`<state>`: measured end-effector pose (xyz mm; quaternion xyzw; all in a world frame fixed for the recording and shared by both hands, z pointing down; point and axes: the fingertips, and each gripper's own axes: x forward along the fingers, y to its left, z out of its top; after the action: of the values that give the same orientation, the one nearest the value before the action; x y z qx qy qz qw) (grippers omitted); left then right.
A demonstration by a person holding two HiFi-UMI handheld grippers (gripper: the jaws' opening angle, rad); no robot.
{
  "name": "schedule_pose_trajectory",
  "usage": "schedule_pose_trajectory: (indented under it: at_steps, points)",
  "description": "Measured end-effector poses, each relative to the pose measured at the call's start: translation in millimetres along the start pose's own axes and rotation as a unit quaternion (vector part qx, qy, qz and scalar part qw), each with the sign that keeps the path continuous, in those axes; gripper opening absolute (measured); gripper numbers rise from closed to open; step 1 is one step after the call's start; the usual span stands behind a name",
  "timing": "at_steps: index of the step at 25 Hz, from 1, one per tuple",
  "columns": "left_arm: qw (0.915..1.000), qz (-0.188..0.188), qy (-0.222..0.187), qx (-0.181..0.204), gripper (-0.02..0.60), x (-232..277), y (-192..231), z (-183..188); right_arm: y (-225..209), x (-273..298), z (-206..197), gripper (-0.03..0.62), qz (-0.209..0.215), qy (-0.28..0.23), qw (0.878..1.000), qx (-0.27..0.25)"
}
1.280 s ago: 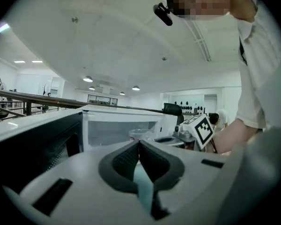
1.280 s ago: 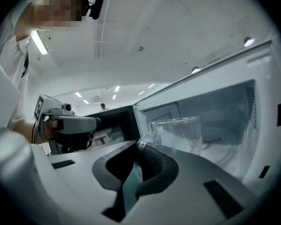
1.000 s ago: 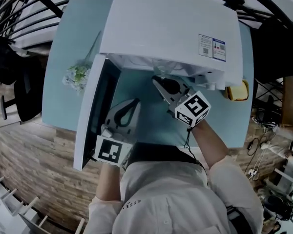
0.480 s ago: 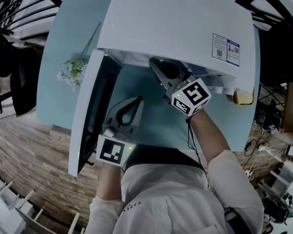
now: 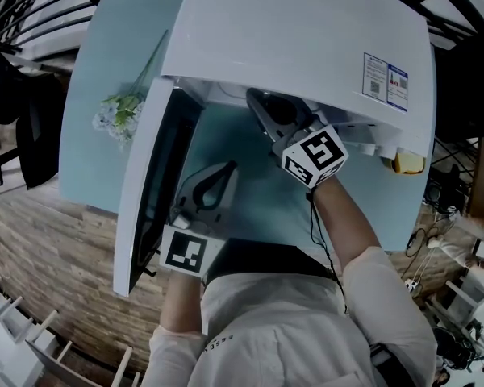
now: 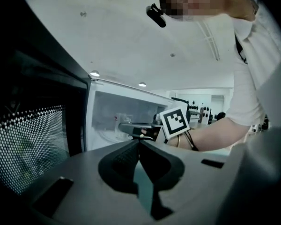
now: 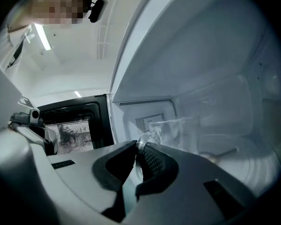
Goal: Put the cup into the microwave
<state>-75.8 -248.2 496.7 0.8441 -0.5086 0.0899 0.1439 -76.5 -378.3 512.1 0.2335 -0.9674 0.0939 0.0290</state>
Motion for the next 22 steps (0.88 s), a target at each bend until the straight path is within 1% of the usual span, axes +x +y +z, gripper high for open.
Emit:
schedule_pose_trajectory:
  at_steps: [6, 12, 15, 17, 19, 22]
  points:
    - [1.0000, -0.006, 0.002, -0.002, 0.003, 1, -2, -5, 4, 1, -17, 0.021, -0.004, 0.030, 1.000, 0.002]
    - [0.9999, -0.011, 0.006, -0.006, 0.003, -3, -2, -10, 0, -3, -25, 0.039, -0.020, 0.036, 0.999, 0.014]
    - [0.9998, -0.012, 0.009, -0.011, 0.003, -4, -1, -13, 1, -5, -27, 0.081, -0.021, 0.041, 0.999, 0.004]
    - [0.9998, -0.014, 0.009, -0.011, 0.003, -4, -2, -14, 1, -7, -29, 0.106, -0.030, 0.046, 0.998, -0.011]
    - [0.9998, -0.016, 0.008, -0.012, 0.003, -4, -3, -14, 0, -12, -30, 0.106, -0.044, 0.047, 0.998, -0.021]
    - [0.9997, -0.020, 0.008, -0.013, 0.003, -4, -5, -14, -2, -19, -30, 0.106, -0.059, 0.045, 0.997, -0.019]
